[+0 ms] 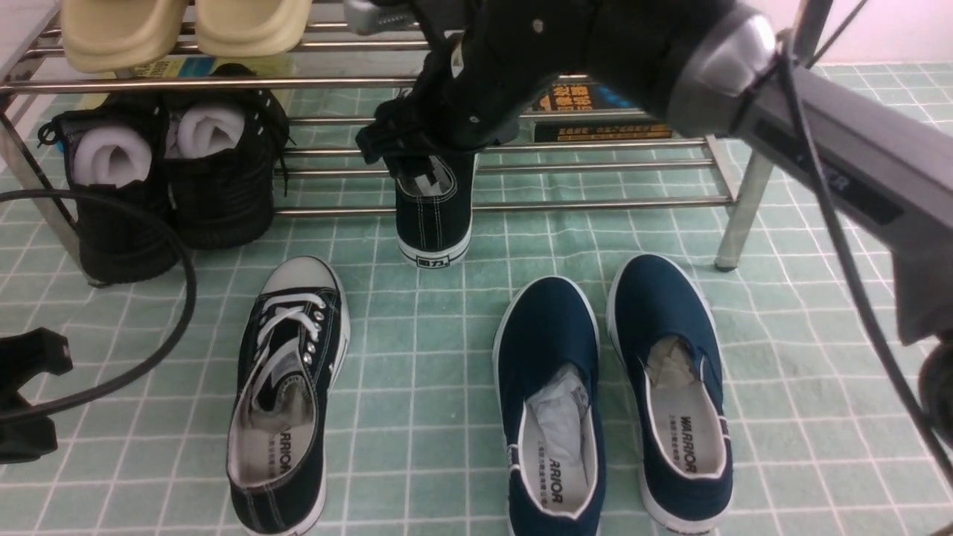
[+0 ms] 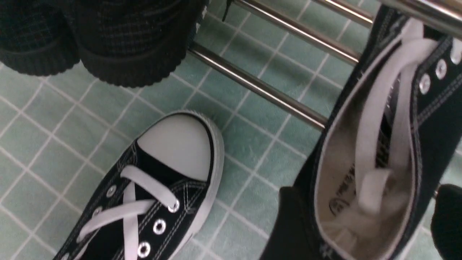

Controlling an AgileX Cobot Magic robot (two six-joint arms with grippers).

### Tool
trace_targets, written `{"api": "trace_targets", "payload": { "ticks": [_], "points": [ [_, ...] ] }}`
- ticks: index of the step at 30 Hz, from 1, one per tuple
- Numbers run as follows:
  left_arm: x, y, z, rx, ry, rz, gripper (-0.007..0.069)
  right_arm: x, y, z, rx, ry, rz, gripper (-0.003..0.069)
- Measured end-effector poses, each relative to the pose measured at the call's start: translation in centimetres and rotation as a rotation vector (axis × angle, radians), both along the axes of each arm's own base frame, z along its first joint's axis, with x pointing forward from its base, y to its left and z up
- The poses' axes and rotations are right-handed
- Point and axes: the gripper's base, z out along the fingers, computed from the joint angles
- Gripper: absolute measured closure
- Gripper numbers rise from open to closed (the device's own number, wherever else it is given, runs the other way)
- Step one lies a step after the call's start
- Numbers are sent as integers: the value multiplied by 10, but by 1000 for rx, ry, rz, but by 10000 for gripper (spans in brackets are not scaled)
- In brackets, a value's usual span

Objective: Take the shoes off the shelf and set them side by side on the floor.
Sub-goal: 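Reach toward the shoe rack and grasp a shoe on it with the right gripper, then set the held shoe down on the floor in front of the rack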

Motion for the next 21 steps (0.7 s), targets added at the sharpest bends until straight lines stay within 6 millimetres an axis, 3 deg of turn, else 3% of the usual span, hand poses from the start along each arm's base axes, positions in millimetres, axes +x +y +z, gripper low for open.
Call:
{"api": "trace_targets", "payload": {
  "ticks": [8, 11, 13, 18, 21],
  "points": [
    [2, 1, 1, 10, -29, 8, 571, 17, 15, -39, 21, -13, -3, 167],
    [3, 1, 1, 11, -32, 9, 570, 20, 18, -53, 9, 0, -4, 204],
    [3, 1, 1, 12, -33, 9, 566, 22, 19, -59, 3, 7, -4, 286],
    [3, 1, 1, 12, -33, 9, 557, 19, 18, -58, -7, 41, -3, 612],
    [3, 2, 1, 16, -31, 9, 554, 6, 12, -40, -26, 125, 15, 650]
  ]
}}
